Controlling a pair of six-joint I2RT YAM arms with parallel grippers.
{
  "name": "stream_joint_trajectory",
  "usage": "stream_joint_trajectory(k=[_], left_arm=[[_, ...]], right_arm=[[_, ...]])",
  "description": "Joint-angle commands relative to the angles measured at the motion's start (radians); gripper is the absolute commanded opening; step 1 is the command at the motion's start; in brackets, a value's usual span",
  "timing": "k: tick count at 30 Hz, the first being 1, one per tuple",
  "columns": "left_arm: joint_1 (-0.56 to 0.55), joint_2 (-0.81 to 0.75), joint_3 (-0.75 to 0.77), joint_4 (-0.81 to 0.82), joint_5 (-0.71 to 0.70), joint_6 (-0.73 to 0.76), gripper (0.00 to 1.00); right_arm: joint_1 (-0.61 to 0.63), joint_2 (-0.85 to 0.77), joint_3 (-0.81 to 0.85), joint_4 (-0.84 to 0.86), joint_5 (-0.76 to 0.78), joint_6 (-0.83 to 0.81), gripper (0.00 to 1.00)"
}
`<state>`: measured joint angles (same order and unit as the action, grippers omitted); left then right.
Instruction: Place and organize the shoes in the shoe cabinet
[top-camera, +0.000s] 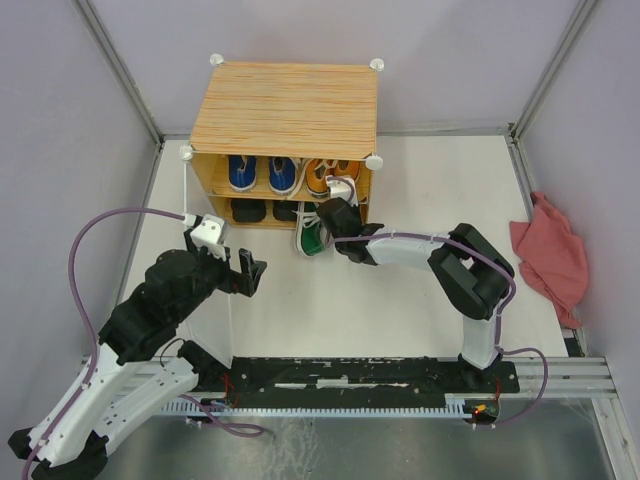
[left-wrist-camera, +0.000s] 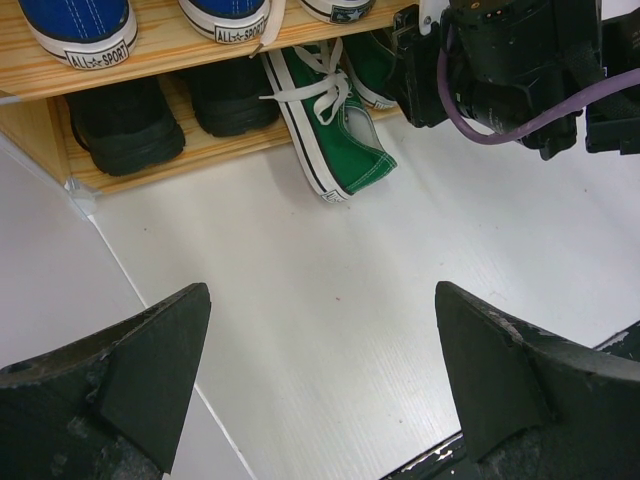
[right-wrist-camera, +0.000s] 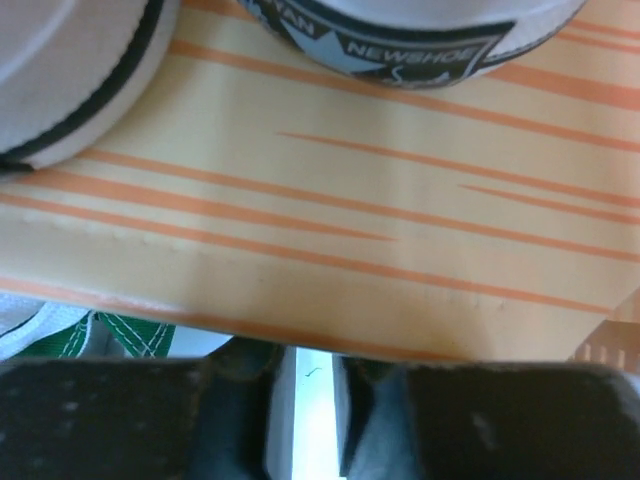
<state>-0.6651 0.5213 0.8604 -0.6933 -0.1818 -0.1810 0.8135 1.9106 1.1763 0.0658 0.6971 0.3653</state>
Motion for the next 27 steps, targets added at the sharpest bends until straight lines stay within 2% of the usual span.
stream_joint_trajectory(k=[1,4,12,16,19,22,25,27], left_arm=[[0.005,-0.003,0.002,0.040,-0.011,0.037,0.99],[0.004,-0.002,0.002,0.040,-0.013,0.037,0.99],[0.004,0.004,0.001,0.040,-0.015,0.038,0.99],[0.004,0.004,0.002,0.043,-0.010,0.034,0.99],[0.004,0.000,0.001,0.042,-0.014,0.035,0.99],[0.004,-0.007,-0.005,0.043,-0.023,0.034,0.99],[0.004,-0.006,-0.006,0.043,-0.022,0.034,0.99],[0.004,-0.003,-0.005,0.042,-0.021,0.035,0.99]], right_arm=[[-0.021,-0.035,0.029,0.053,0.062,0.046,0.31],[-0.022,-0.052,0.015,0.040,0.050,0.058,0.46],[0.013,-0.165,-0.025,0.000,-0.022,0.062,0.67],[0.037,-0.261,-0.055,-0.084,-0.102,0.124,0.70],[0.043,-0.322,-0.122,-0.098,-0.221,0.255,0.70],[0.061,-0.359,-0.225,-0.015,-0.315,0.434,0.70],[0.077,-0.345,-0.346,0.180,-0.357,0.636,0.71],[0.079,-0.299,-0.385,0.326,-0.386,0.699,0.71]])
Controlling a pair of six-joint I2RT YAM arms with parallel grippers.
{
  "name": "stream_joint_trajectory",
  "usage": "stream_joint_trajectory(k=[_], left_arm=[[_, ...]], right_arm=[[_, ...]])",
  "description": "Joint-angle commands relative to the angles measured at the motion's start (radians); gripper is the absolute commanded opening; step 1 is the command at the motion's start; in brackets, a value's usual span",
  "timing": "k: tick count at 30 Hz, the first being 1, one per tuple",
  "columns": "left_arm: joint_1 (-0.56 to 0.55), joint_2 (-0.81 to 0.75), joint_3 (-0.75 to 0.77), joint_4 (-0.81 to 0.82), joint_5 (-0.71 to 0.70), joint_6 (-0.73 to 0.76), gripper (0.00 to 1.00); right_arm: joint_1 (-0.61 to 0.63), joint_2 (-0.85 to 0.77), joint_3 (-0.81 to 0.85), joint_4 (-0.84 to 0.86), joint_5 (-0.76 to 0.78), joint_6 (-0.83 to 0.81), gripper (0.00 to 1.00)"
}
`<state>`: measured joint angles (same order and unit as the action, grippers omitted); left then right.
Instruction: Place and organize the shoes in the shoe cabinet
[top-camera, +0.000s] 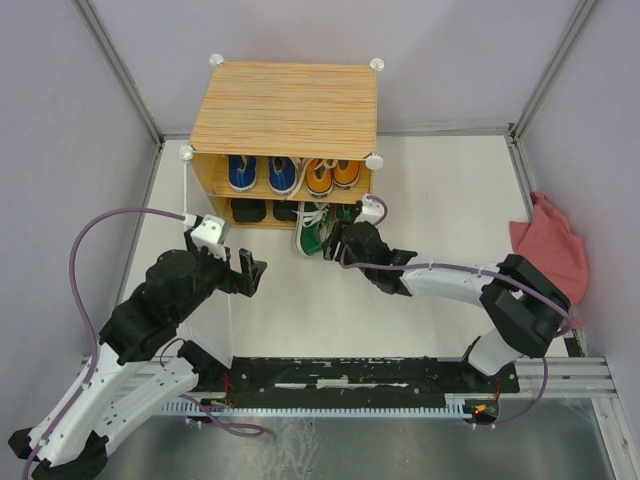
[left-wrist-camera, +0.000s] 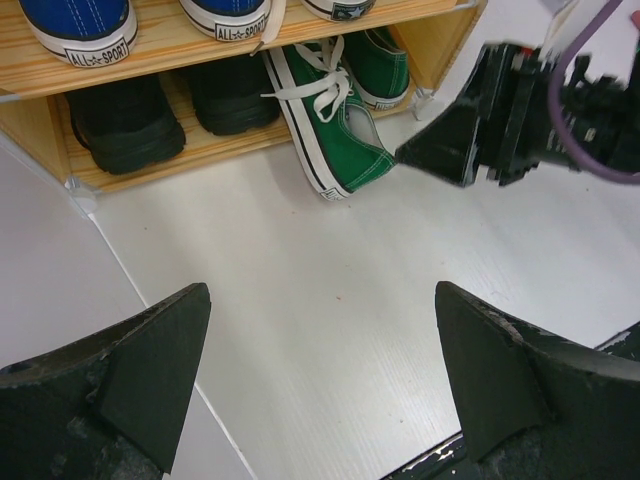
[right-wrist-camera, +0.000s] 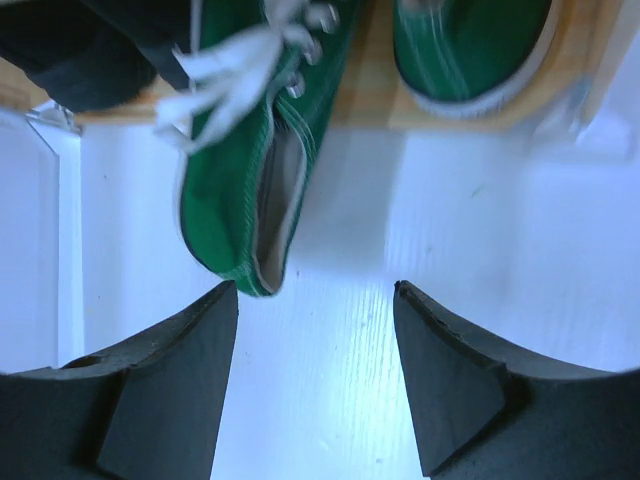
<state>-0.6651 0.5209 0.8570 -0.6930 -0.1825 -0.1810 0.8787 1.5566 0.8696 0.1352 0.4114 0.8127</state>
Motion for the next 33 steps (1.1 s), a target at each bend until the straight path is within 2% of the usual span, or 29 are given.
stream_joint_trajectory(k=[1,6,11,23,27,33], left_arm=[[0.004,-0.003,-0.002,0.043,-0.020,0.035,0.99],[0.004,-0.001,-0.009,0.047,-0.024,0.035,0.99],[0.004,0.000,-0.010,0.047,-0.022,0.035,0.99],[0.003,-0.002,-0.021,0.055,-0.017,0.039,0.99],[0.004,-0.002,-0.025,0.057,-0.012,0.040,0.99],[0.004,0.001,-0.041,0.070,-0.004,0.042,0.99]], right_arm=[[0.015,0.086,-0.084,0.318,-0.118,0.268,0.71],[0.030,0.216,-0.058,0.504,-0.150,0.304,0.71],[0.048,0.250,-0.149,0.733,-0.074,0.330,0.70],[0.066,0.326,-0.056,0.659,0.005,0.212,0.67],[0.083,0.303,-0.058,0.609,0.089,0.138,0.62],[0.095,0.260,-0.092,0.605,0.159,0.081,0.64]])
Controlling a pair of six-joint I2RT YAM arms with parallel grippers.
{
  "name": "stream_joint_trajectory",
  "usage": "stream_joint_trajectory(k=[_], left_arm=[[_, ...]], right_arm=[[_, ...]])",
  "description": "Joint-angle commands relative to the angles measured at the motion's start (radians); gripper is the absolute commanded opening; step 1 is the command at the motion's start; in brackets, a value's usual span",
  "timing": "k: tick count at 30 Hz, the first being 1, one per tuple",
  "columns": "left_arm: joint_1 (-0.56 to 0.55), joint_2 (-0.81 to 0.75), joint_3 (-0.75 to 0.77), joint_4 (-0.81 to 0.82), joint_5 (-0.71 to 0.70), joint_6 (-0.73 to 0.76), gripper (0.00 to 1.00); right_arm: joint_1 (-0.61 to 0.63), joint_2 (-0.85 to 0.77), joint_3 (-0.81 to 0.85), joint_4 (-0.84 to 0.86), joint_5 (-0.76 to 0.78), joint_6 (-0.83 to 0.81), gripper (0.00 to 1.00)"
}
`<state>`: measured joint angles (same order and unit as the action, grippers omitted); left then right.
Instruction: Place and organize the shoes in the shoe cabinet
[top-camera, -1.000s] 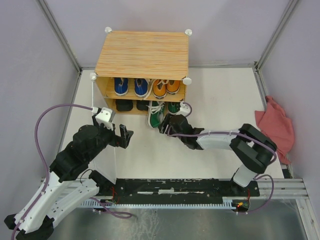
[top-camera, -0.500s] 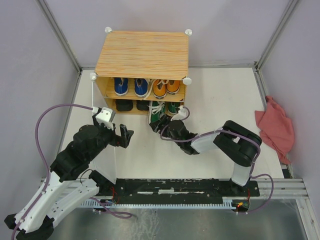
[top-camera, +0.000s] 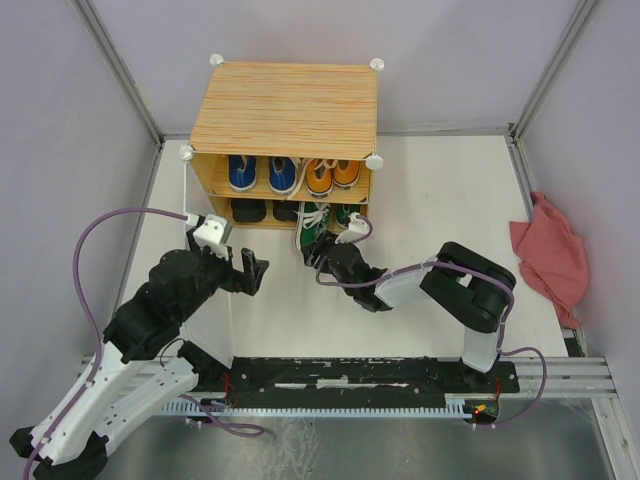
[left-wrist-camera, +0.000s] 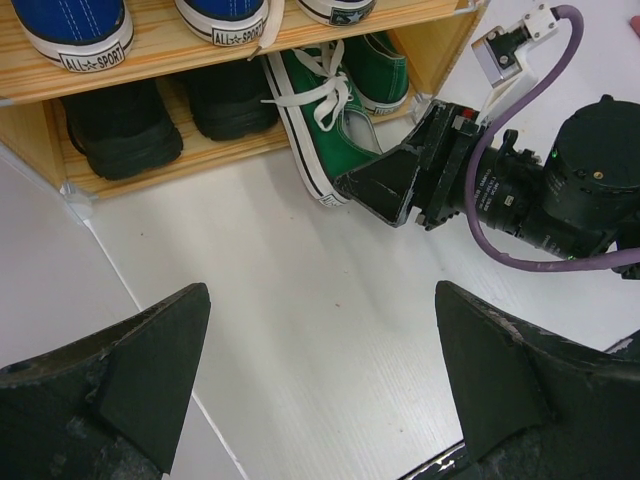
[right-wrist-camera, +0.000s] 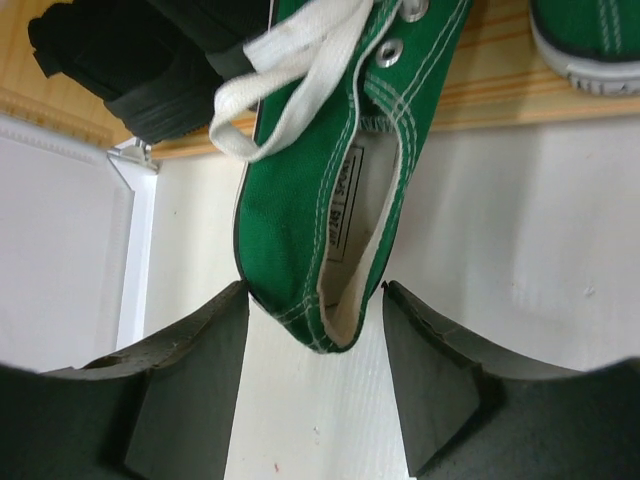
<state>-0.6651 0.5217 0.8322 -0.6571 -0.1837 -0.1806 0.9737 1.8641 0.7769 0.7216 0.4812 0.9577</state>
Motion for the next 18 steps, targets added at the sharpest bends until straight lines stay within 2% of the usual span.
stream_joint_trajectory(k=[1,6,10,15,18], left_arm=[[0.004,0.003,-0.016,0.035,-0.002,0.041,0.99],[0.004,-0.002,-0.015,0.034,-0.002,0.043,0.99],[0.004,-0.006,-0.017,0.033,-0.004,0.042,0.99],[0.004,-0.007,-0.016,0.033,-0.002,0.044,0.99],[0.004,-0.009,-0.018,0.033,-0.003,0.043,0.99]], right_arm=[[0.000,-0.048,0.000,0.028,0.086,-0.065,0.64],[-0.001,-0.047,-0.006,0.092,0.072,-0.049,0.66],[-0.001,-0.025,0.049,-0.011,0.101,-0.024,0.65],[-0.003,0.021,0.082,-0.001,0.106,-0.040,0.47],[-0.004,0.022,0.082,0.031,0.120,-0.109,0.28]])
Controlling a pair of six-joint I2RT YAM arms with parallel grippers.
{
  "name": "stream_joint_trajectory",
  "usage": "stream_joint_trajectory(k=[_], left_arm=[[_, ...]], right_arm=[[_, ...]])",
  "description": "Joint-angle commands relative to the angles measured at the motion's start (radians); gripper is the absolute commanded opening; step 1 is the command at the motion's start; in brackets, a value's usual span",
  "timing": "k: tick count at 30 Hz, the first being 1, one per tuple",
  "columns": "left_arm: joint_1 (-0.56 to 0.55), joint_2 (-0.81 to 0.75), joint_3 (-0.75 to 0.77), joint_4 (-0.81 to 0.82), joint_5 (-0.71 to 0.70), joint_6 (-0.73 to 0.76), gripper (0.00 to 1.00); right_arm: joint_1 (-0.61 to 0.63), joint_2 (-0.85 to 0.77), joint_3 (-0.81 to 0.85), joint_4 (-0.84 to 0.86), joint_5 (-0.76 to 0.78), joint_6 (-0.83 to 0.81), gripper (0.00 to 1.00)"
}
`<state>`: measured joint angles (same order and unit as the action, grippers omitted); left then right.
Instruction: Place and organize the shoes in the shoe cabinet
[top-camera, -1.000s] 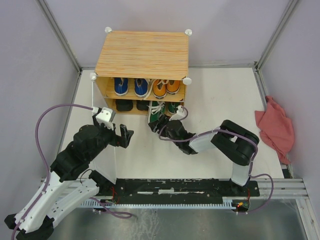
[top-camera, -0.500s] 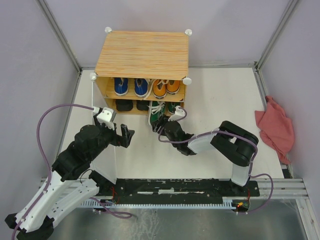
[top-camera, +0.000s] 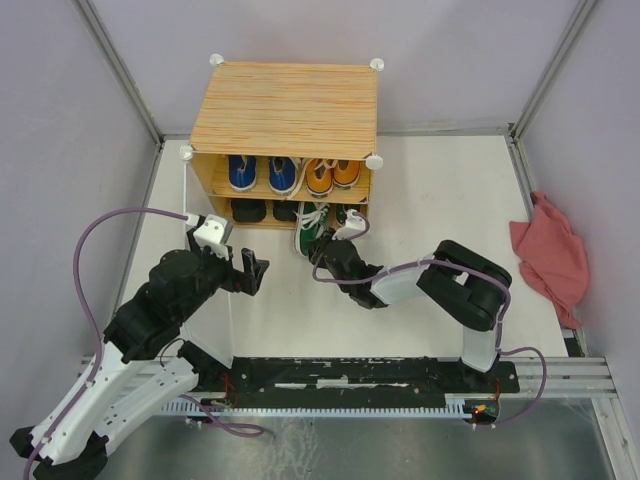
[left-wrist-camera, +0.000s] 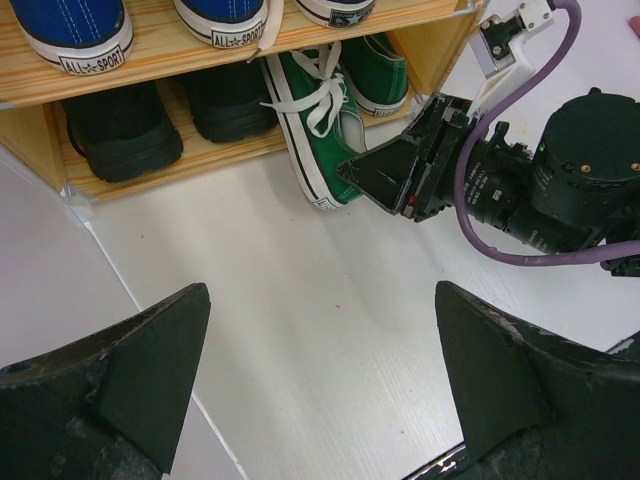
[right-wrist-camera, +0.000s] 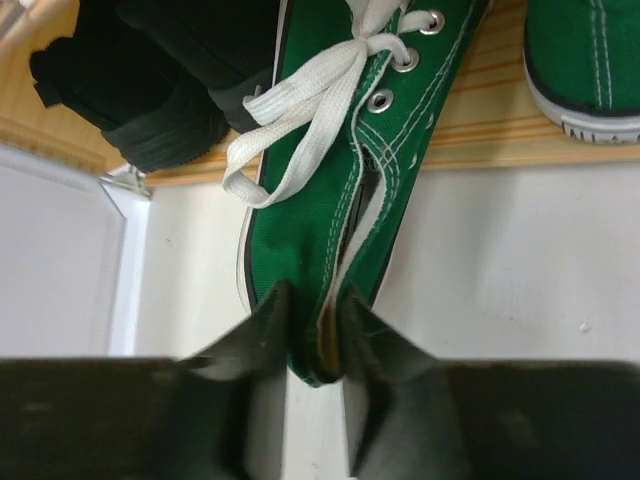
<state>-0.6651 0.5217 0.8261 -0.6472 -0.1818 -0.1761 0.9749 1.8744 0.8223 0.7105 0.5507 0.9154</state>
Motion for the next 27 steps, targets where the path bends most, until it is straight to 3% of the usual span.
stream_joint_trajectory(k=[1,3,4,13,27], left_arm=[[0.004,-0.012,-0.012,0.023,-0.005,0.038,0.99],[0.003,-0.017,-0.013,0.025,-0.006,0.037,0.99],[0.004,-0.018,-0.014,0.026,-0.006,0.036,0.99],[0.004,-0.039,-0.022,0.031,-0.010,0.035,0.99],[0.005,-0.044,-0.022,0.032,-0.005,0.037,0.99]], right_arm=[[-0.007,0.007,0.037,0.046,0.058,-0.090,0.20],[-0.006,-0.016,0.045,0.027,0.075,-0.152,0.05],[-0.006,-0.030,0.054,0.005,0.085,-0.186,0.02],[-0.005,-0.157,0.128,-0.078,0.144,-0.559,0.02],[-0.027,0.014,0.294,-0.026,0.246,-0.628,0.02]])
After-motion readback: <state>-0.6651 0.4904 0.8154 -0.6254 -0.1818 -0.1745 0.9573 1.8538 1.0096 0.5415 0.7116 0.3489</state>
